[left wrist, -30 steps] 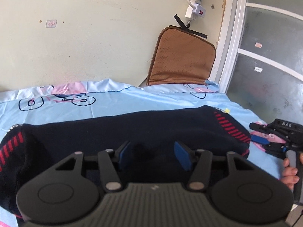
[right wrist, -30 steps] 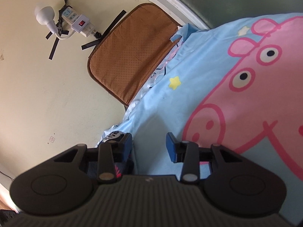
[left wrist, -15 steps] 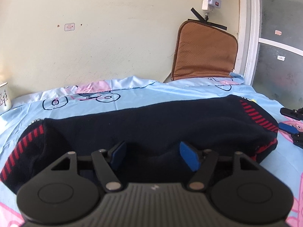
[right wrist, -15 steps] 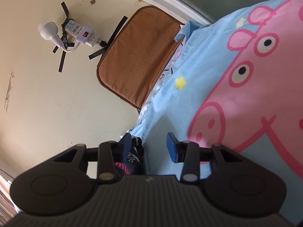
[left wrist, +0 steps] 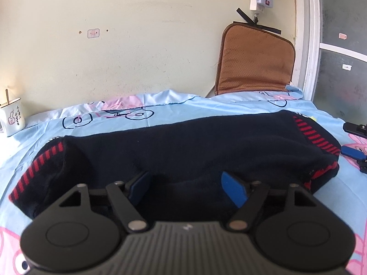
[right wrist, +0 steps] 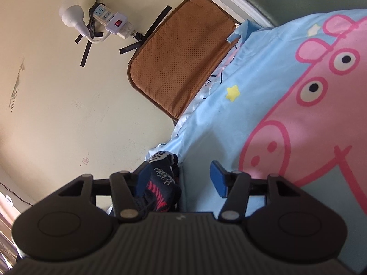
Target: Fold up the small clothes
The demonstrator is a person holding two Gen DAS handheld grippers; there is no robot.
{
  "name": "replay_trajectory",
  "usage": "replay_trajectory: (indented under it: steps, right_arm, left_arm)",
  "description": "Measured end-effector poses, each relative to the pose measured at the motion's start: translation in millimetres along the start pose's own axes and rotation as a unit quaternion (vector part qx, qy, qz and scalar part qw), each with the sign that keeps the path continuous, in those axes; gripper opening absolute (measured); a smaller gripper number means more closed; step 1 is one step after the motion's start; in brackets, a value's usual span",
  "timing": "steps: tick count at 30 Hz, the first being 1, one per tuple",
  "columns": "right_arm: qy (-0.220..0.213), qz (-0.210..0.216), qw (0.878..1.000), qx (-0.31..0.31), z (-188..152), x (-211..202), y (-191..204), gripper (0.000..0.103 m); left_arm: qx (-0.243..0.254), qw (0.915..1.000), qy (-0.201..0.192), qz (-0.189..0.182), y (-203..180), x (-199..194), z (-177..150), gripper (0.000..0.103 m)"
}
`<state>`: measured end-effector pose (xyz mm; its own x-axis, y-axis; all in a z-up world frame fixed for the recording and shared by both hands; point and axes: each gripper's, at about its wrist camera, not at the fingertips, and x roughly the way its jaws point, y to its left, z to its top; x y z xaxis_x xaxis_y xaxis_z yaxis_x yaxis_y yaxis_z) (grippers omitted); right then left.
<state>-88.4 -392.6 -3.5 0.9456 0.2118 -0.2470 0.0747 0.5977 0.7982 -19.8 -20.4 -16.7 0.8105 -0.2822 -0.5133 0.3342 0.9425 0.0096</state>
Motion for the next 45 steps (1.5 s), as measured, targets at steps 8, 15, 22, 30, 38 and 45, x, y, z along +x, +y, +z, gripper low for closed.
replay_trajectory:
  steps: [8,15,22,30,38,45]
  right_arm:
    - [-0.008,-0.024,1.0,-0.005,-2,-4,4,0.059]
    - [0.012,0.003,0.999,0.036,-15,-20,10,0.062]
    - [0.009,0.047,0.995,0.088,0,-19,23,0.066]
    - [0.052,-0.004,0.998,0.042,-13,10,28,0.072]
    - [0.102,-0.052,0.99,-0.084,-31,56,60,0.071]
    - [0.085,-0.071,0.983,-0.145,-43,66,68,0.034]
  left_arm:
    - [-0.011,0.9996,-0.004,-0.026,6,-4,0,0.073]
    - [-0.028,0.9986,-0.003,-0.046,10,-6,-1,0.074]
    - [-0.032,0.9985,0.009,-0.044,12,-2,0,0.072]
    - [-0.033,0.9982,0.012,-0.048,13,-1,1,0.072]
    - [-0.089,0.9913,-0.026,-0.093,33,-12,3,0.071]
    - [-0.086,0.9934,-0.001,-0.076,30,-1,5,0.07]
